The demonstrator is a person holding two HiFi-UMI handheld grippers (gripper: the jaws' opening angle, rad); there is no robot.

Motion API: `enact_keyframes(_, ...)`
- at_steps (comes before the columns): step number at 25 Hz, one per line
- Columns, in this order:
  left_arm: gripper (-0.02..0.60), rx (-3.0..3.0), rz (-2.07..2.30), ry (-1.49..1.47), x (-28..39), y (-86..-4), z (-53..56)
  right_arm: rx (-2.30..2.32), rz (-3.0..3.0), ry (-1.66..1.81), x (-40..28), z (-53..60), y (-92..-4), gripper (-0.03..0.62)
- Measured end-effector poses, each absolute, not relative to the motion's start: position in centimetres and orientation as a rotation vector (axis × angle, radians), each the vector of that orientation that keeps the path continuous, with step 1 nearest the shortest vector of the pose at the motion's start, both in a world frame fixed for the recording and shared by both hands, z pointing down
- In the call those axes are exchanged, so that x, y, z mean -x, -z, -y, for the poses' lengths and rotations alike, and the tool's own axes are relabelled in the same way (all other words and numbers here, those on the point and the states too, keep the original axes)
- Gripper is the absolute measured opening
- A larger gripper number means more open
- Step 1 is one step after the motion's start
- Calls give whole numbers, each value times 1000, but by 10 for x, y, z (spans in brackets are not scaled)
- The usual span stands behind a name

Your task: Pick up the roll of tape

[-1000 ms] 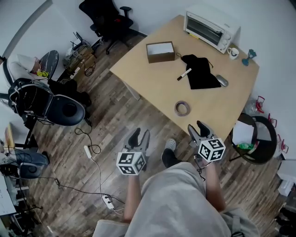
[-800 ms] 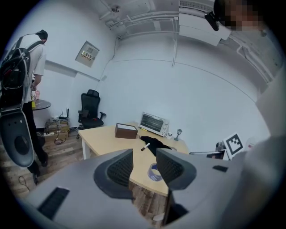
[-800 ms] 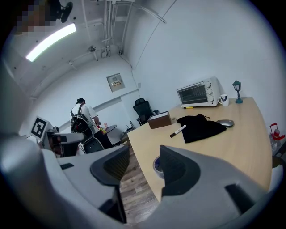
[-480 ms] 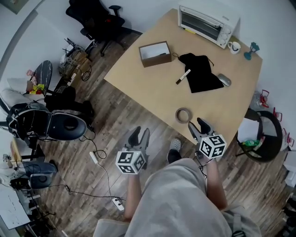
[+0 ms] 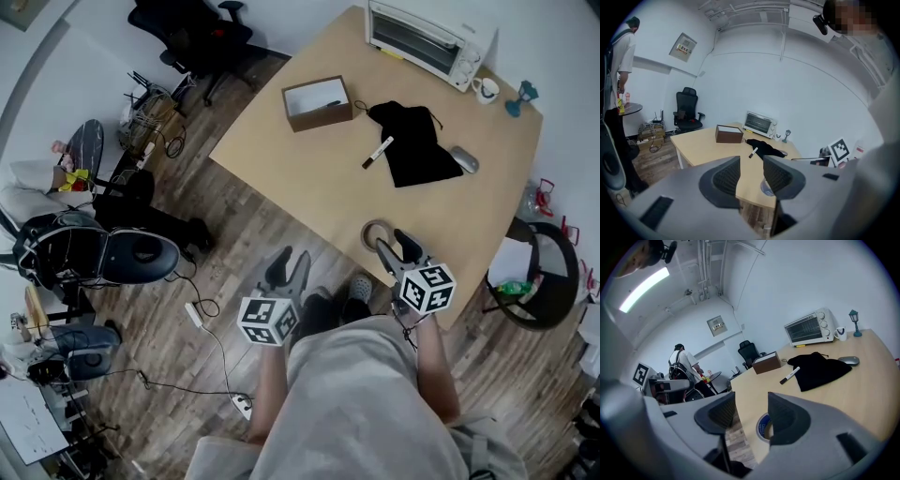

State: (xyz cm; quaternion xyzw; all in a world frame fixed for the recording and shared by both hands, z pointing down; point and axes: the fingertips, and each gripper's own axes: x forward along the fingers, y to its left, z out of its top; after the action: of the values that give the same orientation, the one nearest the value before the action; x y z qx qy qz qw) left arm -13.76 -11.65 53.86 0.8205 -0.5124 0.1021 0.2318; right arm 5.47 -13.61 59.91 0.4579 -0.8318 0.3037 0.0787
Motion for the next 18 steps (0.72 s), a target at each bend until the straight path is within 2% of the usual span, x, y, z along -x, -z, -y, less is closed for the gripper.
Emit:
enact_keyframes(6, 146, -2274, 1371, -269, 134, -542, 122, -1347, 2441, -873, -59, 132, -612, 222)
enact_keyframes(12, 146, -2307, 1328, -249, 127, -543, 135, -1069, 2404, -817, -43, 121, -641, 227)
enact_keyframes(18, 143, -2351, 1268, -269, 105, -542, 139, -984, 2308, -682, -57, 127, -659, 230)
